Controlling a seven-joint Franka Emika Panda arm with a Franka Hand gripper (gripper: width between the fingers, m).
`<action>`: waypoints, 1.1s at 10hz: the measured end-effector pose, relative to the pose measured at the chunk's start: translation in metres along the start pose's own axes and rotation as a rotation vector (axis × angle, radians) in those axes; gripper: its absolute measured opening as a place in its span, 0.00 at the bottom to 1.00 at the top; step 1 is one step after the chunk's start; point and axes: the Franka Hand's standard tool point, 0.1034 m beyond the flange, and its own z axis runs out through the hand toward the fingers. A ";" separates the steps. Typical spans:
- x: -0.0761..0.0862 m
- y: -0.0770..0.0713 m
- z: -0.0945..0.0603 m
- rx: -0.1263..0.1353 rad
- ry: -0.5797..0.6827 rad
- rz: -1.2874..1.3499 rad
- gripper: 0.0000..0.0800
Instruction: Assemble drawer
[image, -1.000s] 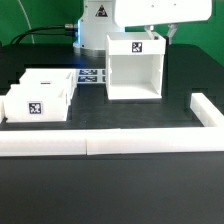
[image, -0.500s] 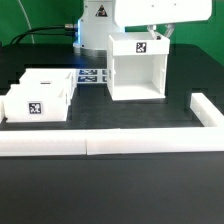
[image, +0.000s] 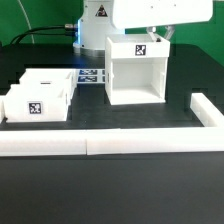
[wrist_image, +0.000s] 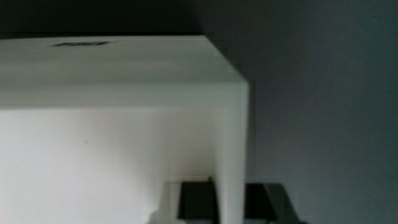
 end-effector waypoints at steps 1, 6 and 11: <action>0.016 0.003 0.000 0.003 0.003 0.004 0.05; 0.101 0.017 0.000 0.016 0.072 0.011 0.05; 0.167 0.002 -0.001 0.036 0.137 0.051 0.05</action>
Offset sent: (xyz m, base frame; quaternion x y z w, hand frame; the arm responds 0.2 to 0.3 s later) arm 0.0732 -0.0131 -0.0112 0.0133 -0.0004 -0.0178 0.9998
